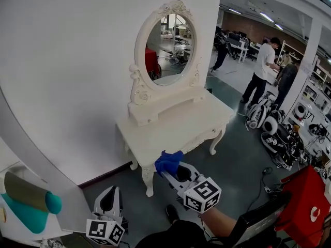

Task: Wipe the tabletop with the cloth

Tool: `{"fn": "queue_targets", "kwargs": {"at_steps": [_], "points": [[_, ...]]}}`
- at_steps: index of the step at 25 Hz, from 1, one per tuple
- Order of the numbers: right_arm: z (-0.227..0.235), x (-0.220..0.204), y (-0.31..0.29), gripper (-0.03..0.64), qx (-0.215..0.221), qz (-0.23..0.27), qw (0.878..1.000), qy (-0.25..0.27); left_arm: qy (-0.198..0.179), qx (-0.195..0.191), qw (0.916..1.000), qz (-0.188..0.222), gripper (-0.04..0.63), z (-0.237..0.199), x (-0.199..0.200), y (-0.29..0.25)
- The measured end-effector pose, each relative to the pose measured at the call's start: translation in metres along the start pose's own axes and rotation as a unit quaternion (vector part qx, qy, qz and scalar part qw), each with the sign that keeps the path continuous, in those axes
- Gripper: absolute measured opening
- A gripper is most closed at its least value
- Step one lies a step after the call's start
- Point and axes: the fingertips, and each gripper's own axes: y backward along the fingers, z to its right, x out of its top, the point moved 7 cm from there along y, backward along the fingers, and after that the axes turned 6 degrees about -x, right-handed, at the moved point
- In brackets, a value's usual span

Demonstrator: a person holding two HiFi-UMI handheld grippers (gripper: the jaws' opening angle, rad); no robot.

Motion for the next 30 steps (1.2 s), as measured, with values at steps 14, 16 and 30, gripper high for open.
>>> {"fn": "queue_targets", "kwargs": {"at_steps": [14, 16, 30], "points": [[0.106, 0.010, -0.082, 0.124, 0.041, -0.001, 0.999, -0.014, 0.024, 0.030, 0.9989, -0.027, 0.006, -0.030, -0.001, -0.122], [0.124, 0.011, -0.090, 0.124, 0.046, -0.003, 0.999, -0.013, 0.023, 0.036, 0.9987, -0.029, 0.006, -0.031, -0.001, -0.140], [0.212, 0.018, -0.144, 0.124, 0.090, 0.000, 0.996, -0.021, -0.003, 0.103, 0.9944, -0.024, 0.006, -0.041, 0.013, -0.225]]}}
